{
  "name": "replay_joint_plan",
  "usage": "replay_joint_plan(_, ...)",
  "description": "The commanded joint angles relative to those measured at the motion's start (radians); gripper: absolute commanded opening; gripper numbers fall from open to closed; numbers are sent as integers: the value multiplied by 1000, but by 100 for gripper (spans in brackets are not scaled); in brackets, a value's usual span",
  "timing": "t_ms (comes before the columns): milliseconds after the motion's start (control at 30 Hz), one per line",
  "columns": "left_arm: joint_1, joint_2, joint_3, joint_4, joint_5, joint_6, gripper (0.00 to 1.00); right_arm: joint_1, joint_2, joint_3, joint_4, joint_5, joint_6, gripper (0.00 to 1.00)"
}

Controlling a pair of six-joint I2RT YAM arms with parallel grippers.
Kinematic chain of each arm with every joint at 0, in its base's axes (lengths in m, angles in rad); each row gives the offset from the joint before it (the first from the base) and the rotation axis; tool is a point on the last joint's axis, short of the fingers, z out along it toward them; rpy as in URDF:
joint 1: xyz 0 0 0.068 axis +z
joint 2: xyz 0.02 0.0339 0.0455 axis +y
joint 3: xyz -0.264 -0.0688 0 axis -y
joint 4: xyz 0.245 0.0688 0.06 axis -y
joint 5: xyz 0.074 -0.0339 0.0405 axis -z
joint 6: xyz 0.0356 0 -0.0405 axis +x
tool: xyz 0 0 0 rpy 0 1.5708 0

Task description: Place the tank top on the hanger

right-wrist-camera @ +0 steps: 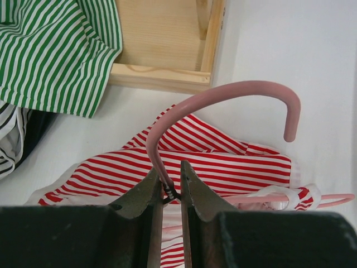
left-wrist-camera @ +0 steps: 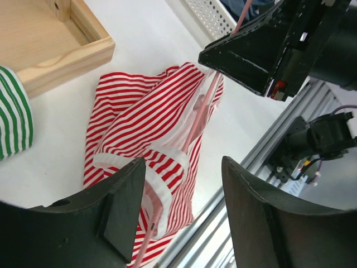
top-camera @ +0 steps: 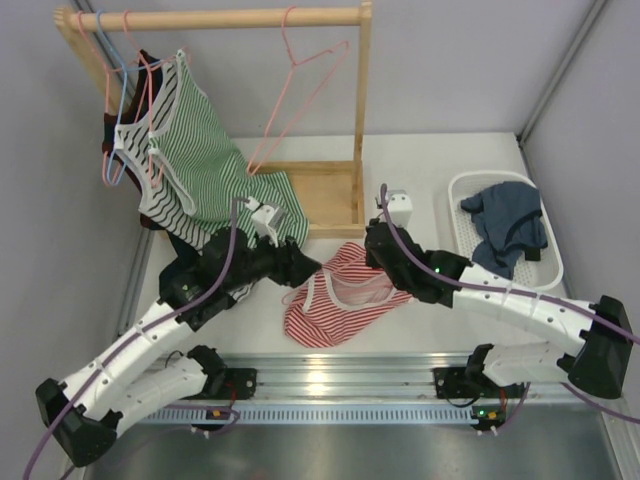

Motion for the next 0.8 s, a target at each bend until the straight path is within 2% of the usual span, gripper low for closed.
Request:
replay_joint_plan(0, -14, 56, 50, -58, 26, 190, 62, 22, -16, 60, 24, 24, -33, 0)
replay_joint_plan(233, -69, 209, 114, -124, 40, 264, 60, 27, -33, 59, 19, 17, -50, 0)
replay_joint_plan(767, -129, 277, 114, -71, -34, 268, 60, 32, -49, 56, 29, -6, -58, 0)
